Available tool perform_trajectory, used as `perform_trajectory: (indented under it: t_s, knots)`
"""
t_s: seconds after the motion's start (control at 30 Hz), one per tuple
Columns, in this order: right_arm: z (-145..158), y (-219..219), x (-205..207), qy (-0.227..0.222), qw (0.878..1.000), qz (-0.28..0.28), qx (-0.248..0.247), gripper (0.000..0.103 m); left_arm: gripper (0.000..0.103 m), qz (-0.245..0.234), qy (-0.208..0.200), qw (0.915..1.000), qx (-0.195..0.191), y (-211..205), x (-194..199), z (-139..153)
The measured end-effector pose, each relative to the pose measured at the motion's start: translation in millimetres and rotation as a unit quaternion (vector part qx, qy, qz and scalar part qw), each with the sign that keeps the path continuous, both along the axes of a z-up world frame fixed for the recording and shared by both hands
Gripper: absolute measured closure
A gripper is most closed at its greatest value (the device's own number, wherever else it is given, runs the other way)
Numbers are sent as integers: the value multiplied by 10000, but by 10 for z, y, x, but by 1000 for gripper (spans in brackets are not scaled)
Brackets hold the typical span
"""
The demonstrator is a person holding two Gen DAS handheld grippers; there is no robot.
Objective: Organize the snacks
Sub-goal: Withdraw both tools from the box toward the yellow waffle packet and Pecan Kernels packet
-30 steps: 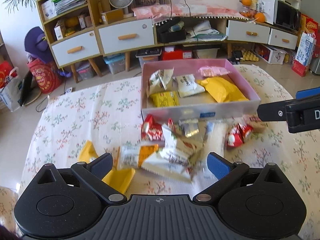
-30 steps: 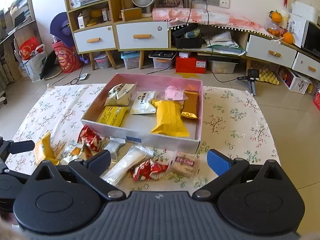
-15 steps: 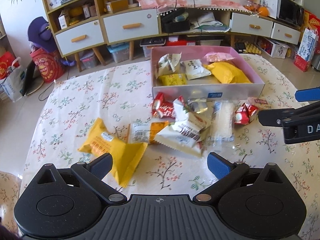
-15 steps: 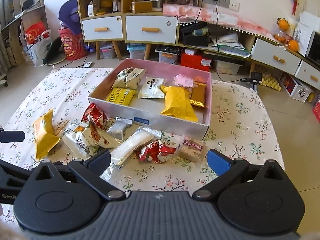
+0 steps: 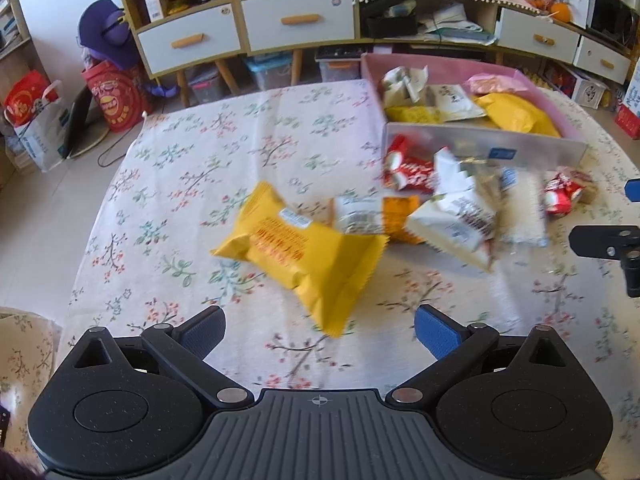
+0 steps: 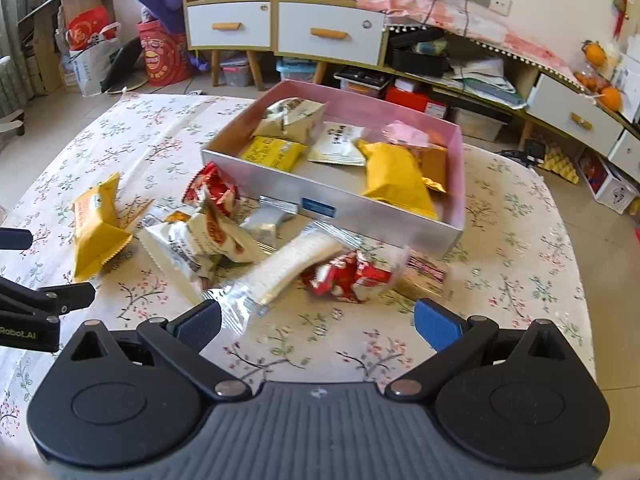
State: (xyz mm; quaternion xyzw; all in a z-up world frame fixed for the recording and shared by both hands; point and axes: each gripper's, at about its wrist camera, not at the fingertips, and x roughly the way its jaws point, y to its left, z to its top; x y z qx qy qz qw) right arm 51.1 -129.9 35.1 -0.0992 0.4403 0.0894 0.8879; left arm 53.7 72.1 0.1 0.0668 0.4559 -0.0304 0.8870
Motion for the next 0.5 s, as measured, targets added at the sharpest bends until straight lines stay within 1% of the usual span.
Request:
perform_trajectory:
  t_s: [0.13, 0.37, 0.5]
  knots:
    - [-42, 133, 29, 5, 9997, 255, 8, 0, 2, -71, -83, 9999, -16, 98, 53, -91]
    - [-90, 350, 112, -234, 9957, 890, 128, 0, 2, -306, -251, 9991, -157, 205, 200, -208]
    - [-163, 460, 149, -205, 9925, 1199, 113, 0, 2, -367, -244, 9988, -207, 230, 280, -255]
